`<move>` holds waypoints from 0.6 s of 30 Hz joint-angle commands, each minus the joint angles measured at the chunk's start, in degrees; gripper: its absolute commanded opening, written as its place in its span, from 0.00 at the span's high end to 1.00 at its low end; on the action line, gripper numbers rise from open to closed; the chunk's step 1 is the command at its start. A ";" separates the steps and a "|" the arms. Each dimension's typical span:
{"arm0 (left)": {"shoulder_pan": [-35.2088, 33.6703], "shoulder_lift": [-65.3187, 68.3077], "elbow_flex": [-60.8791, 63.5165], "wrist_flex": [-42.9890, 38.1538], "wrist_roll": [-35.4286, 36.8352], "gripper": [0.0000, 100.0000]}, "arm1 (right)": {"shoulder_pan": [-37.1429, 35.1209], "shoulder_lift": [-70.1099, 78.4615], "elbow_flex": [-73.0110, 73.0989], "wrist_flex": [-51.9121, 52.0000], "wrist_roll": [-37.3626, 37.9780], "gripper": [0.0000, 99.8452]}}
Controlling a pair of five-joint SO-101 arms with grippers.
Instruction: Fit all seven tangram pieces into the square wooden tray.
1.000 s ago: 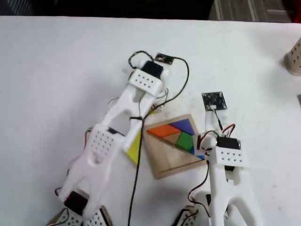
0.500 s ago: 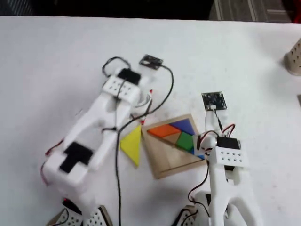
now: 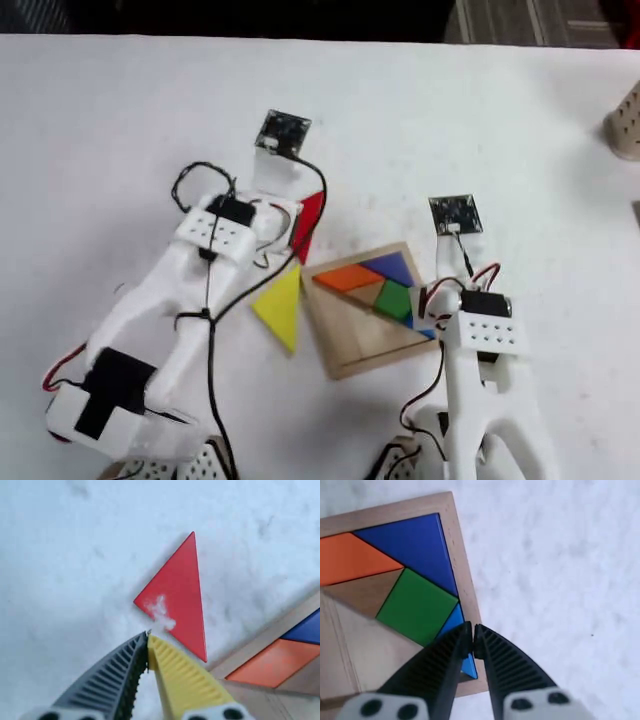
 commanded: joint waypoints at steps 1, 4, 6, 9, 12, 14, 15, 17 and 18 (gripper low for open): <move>-2.95 -3.12 0.26 -1.67 -0.44 0.98 | -0.66 -1.98 -0.35 -0.84 0.09 0.98; -4.62 -3.03 0.35 -1.67 -0.44 0.98 | -0.66 -1.89 -0.35 -0.75 0.09 0.98; -4.88 -2.95 0.26 -2.02 -0.44 0.98 | -0.75 -1.89 -0.35 -0.75 0.09 0.98; -4.79 -3.03 0.35 -1.93 -0.44 0.98 | -2.07 -1.89 0.00 -0.75 0.09 0.98; -4.88 -3.12 0.35 -1.76 -0.44 0.98 | -2.15 -2.42 0.62 -0.84 0.09 0.98; -4.88 -3.12 0.18 -1.67 -0.44 0.98 | -1.98 -2.42 0.62 -0.84 0.09 0.98; -4.97 -3.12 0.00 -1.67 -0.44 0.98 | -1.98 -2.42 0.62 -0.84 0.09 0.98; -4.97 -3.21 -0.18 -1.49 -0.44 0.98 | -1.98 -2.42 0.62 -0.84 0.09 0.98; -4.97 -3.21 -0.18 -1.49 -0.44 0.98 | -2.07 -2.42 0.70 -0.84 0.09 0.98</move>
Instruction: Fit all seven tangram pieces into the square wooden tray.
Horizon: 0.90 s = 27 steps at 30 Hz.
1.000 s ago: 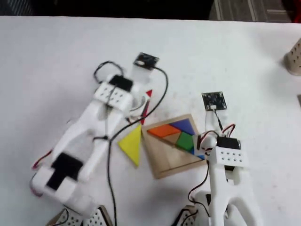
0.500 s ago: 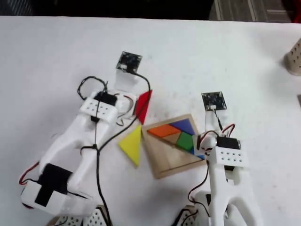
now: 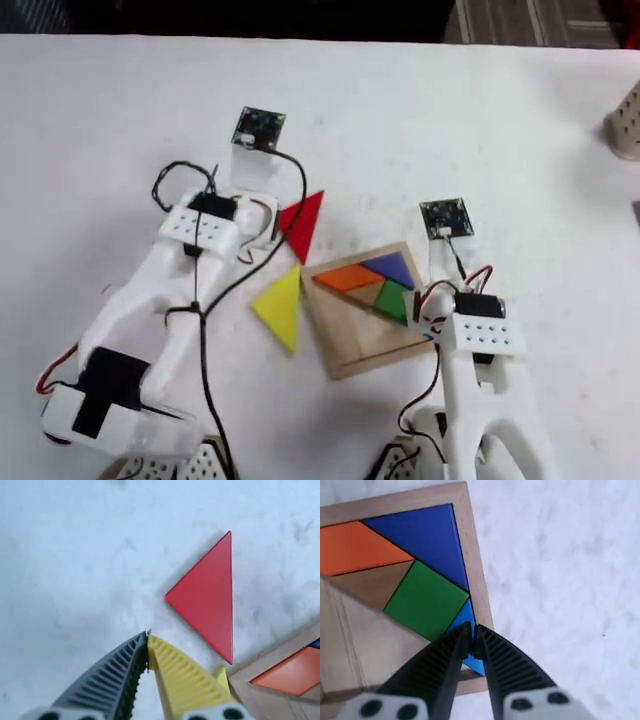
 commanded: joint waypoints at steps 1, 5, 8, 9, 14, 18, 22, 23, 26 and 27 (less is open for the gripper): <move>-0.66 -3.21 -1.05 -1.23 -0.35 0.98 | -0.40 -2.42 -0.44 -0.84 0.09 0.98; -1.19 -3.21 -2.37 -0.35 -0.44 0.97 | -0.40 -2.42 -0.35 -0.84 0.09 0.98; -2.59 -3.03 -2.73 -0.44 -0.44 0.88 | -0.40 -2.42 -0.35 -0.84 0.09 0.98; -3.12 -2.95 -2.73 -0.44 -0.44 0.84 | -0.40 -2.42 -0.35 -0.84 0.09 0.98; -3.65 -2.59 -2.20 -0.53 -0.35 0.68 | -0.40 -2.24 -0.35 -0.75 0.18 0.98; -2.86 -2.33 -2.11 -2.37 -0.35 0.70 | -0.48 -2.15 -0.35 -0.75 0.26 0.98; -1.36 2.33 -4.40 -2.64 -0.88 0.70 | -1.54 -2.07 -0.26 -0.75 0.26 0.98; -1.01 3.91 -5.71 -2.46 -2.37 0.70 | -1.54 -2.24 -0.26 -0.66 0.35 0.98; -0.40 8.84 -9.67 -2.46 -5.89 0.70 | -1.45 -2.33 -0.26 -0.40 0.44 0.98; -0.40 10.15 -10.90 -2.46 -6.42 0.70 | -1.36 -2.33 -0.26 -0.40 0.44 0.98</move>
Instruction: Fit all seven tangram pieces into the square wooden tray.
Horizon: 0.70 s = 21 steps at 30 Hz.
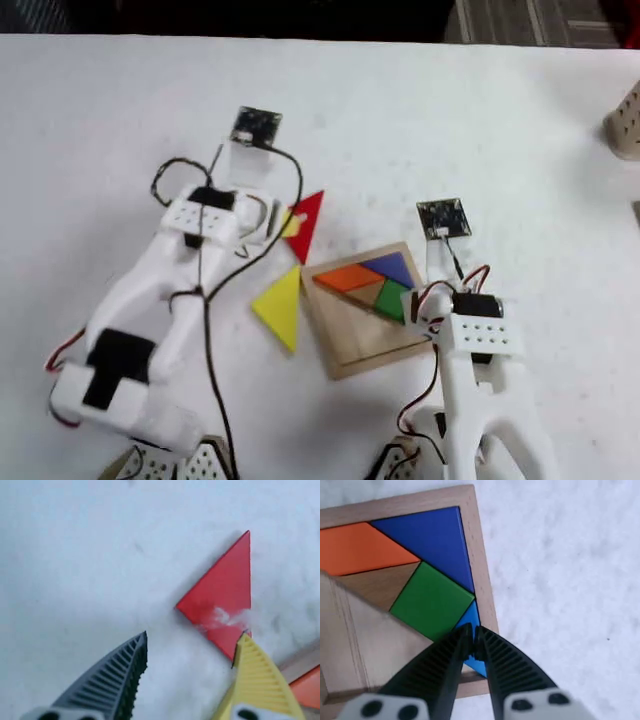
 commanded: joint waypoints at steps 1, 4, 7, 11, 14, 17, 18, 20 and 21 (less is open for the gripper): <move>1.19 4.70 -8.44 -1.14 -2.99 0.70 | -0.40 -2.33 -0.26 -0.40 0.44 0.98; 1.19 7.69 -11.60 -1.14 -3.25 0.70 | -0.40 -2.33 -0.26 -0.40 0.44 0.98; 1.36 10.07 -13.63 -1.14 -7.21 0.70 | -0.66 -2.15 -0.26 -0.40 0.44 0.98; 2.24 14.11 -16.79 -1.14 -8.70 0.70 | -0.75 -2.15 -0.26 -0.40 0.44 0.98; 2.95 15.96 -18.11 -1.05 -8.70 0.70 | -0.75 -2.15 -0.26 -0.40 0.53 0.98; 3.12 16.31 -18.37 -1.05 -8.62 0.70 | -0.75 -2.24 -0.26 -0.57 0.53 0.98; 3.12 16.31 -18.37 -1.05 -8.62 0.70 | -0.75 -2.15 -0.26 -0.57 0.53 0.98; 3.12 16.40 -18.37 -1.05 -8.70 0.70 | -0.75 -2.15 -0.26 -0.57 0.53 0.98; 3.12 16.40 -18.37 -1.05 -8.70 0.70 | -0.75 -2.15 -0.26 -0.57 0.53 0.98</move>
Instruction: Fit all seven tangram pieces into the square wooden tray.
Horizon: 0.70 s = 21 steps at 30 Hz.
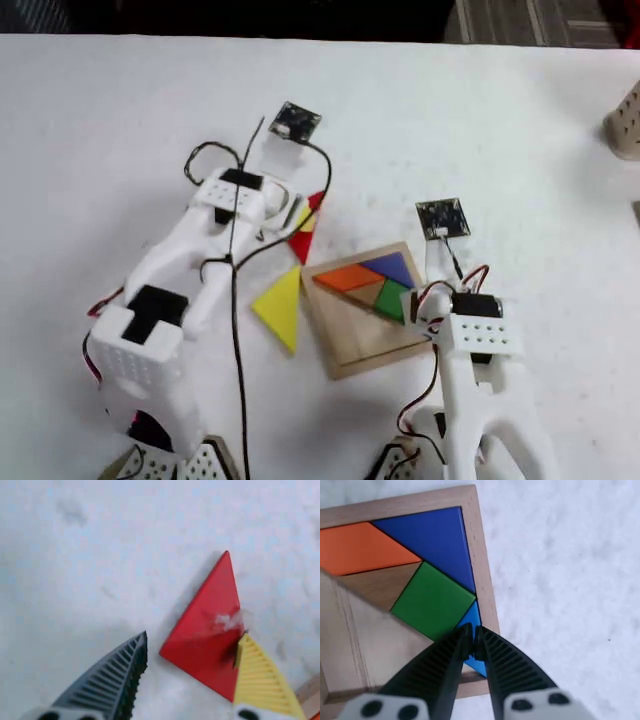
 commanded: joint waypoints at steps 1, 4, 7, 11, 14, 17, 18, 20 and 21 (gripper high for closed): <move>0.84 -0.57 -3.08 -0.97 -0.62 0.68 | -0.48 -2.24 -0.26 -0.57 0.53 0.98; 0.75 -0.40 -3.16 0.97 -0.62 0.62 | -0.31 -2.33 -0.26 -0.48 0.53 0.98; 0.84 -0.31 -3.16 1.41 -0.62 0.60 | -0.22 -2.33 -0.26 -0.48 0.53 0.98; 0.84 -0.13 -3.08 0.44 -0.62 0.63 | -0.22 -2.33 -0.26 -0.40 0.53 0.98; 0.75 1.36 -3.60 -0.18 -0.53 0.67 | -0.22 -2.33 -0.26 -0.40 0.53 0.98; 0.66 4.53 -8.18 2.64 -0.26 0.70 | -0.22 -2.33 -0.26 -0.40 0.53 0.98; 0.75 5.85 -10.20 4.04 -0.26 0.71 | -0.22 -2.33 -0.26 -0.40 0.53 0.98; 0.66 8.57 -14.15 6.77 -0.18 0.71 | -0.22 -2.33 -0.26 -0.40 0.53 0.98; 0.66 9.71 -15.82 8.00 -0.09 0.71 | -0.22 -2.33 -0.26 -0.48 0.53 0.98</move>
